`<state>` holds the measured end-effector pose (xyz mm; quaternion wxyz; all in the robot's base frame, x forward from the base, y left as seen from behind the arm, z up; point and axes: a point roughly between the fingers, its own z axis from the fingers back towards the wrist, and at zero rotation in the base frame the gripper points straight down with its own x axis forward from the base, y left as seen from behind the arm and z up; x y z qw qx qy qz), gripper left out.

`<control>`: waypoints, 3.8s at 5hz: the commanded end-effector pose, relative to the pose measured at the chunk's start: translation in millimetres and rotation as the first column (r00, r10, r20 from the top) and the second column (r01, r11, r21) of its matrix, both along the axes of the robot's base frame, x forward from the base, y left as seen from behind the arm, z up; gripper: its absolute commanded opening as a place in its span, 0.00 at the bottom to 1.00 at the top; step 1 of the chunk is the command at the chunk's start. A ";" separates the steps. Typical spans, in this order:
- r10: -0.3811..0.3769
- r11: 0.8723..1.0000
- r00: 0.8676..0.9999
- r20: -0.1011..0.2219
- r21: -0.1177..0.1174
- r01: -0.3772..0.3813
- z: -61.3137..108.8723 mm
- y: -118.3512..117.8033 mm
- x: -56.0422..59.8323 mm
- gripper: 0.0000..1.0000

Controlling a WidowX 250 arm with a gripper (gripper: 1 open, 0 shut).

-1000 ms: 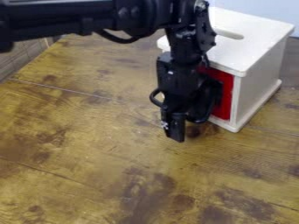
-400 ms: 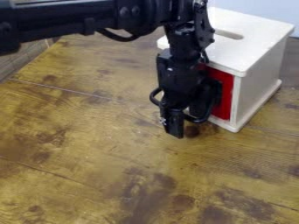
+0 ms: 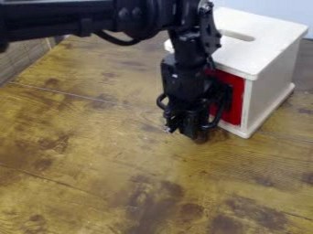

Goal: Open the drawer

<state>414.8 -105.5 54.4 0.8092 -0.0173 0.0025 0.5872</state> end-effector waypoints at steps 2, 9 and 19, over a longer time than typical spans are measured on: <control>-0.104 0.995 0.994 0.016 0.012 0.104 36.9 35.6 -30.4 0.00; -0.156 0.984 0.987 -0.046 0.076 0.159 22.6 92.8 -78.2 0.00; -0.259 0.966 0.953 -0.160 -0.032 0.257 3.5 56.3 -84.7 1.00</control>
